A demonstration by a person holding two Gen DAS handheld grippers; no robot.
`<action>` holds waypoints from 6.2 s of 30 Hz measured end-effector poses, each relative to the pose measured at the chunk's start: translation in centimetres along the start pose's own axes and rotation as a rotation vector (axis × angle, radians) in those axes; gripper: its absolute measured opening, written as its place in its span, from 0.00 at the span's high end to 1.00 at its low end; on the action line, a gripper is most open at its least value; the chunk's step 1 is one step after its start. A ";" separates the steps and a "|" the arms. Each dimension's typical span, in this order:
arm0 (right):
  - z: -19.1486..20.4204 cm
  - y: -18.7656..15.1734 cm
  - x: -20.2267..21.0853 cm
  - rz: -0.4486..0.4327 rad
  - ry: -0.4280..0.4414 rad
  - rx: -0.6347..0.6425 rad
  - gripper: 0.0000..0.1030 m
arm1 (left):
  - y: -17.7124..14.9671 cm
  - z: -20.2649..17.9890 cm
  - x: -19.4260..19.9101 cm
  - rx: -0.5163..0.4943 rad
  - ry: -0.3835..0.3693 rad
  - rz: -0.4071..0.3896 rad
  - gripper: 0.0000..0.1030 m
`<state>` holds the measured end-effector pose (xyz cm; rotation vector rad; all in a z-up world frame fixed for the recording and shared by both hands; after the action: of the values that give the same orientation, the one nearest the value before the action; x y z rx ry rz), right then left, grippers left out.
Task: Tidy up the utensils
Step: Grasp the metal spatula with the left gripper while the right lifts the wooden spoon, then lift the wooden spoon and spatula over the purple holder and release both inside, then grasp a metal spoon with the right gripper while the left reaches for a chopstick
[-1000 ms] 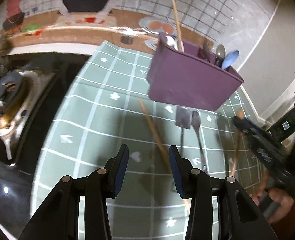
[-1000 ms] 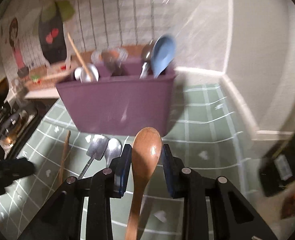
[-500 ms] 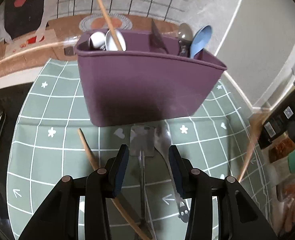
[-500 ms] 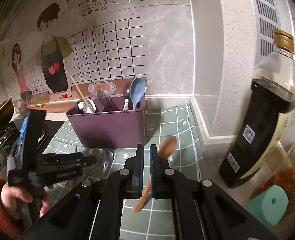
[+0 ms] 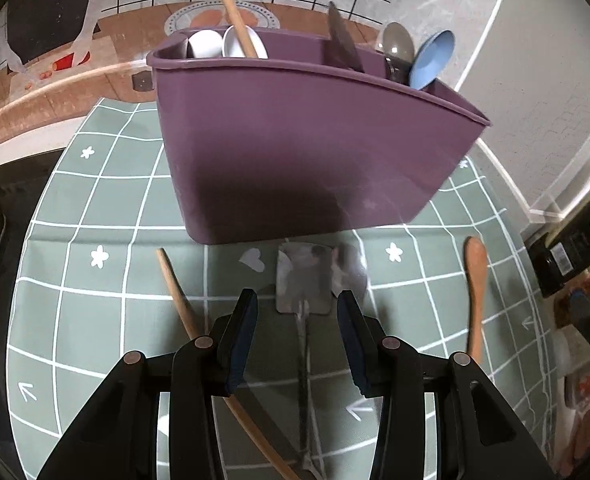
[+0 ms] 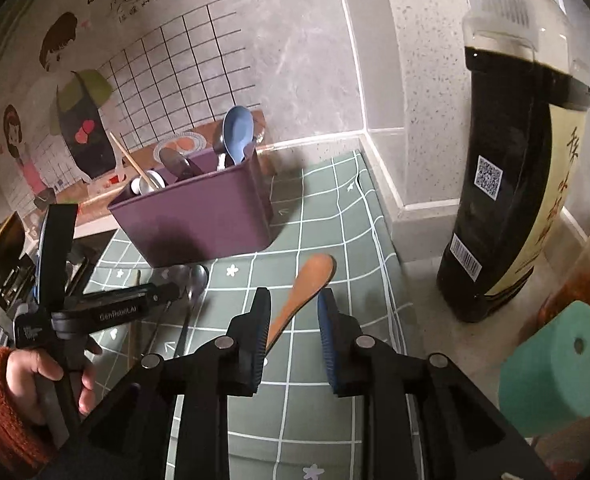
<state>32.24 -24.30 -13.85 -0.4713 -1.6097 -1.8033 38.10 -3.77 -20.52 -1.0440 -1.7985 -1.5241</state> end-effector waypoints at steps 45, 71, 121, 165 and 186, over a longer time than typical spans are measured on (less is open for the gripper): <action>1.6 1.1 -13.7 0.170 -0.231 0.116 0.67 | 0.9 4.1 12.4 0.075 -0.001 -0.306 0.68; 6.3 6.3 1.3 -0.204 -0.023 0.120 0.73 | 3.1 1.0 18.5 0.025 -0.038 -0.428 0.68; 9.1 18.2 -7.5 -0.373 0.044 0.208 0.70 | 15.7 0.7 8.2 0.062 -0.008 -0.599 0.67; 12.9 -1.9 -13.6 0.168 0.102 0.263 0.65 | -7.6 11.1 14.4 0.272 0.095 -0.160 0.66; 11.0 -1.2 -9.9 0.061 0.035 0.318 0.74 | -6.2 5.8 9.6 0.121 -0.005 -0.057 0.66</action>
<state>36.66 -11.28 -19.36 -0.3360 -1.7958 -1.4668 28.11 3.60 -17.21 -0.9465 -1.9132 -1.4277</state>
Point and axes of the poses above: each gripper's, at about its wrist camera, not at the fingertips, and x roughly against the way its jaws point, z to its left, y to its top, the point moved 10 cm from there along -x, roughly the way its jaws point, and after that the axes turned 2 degrees about z, right-handed, at the moved point
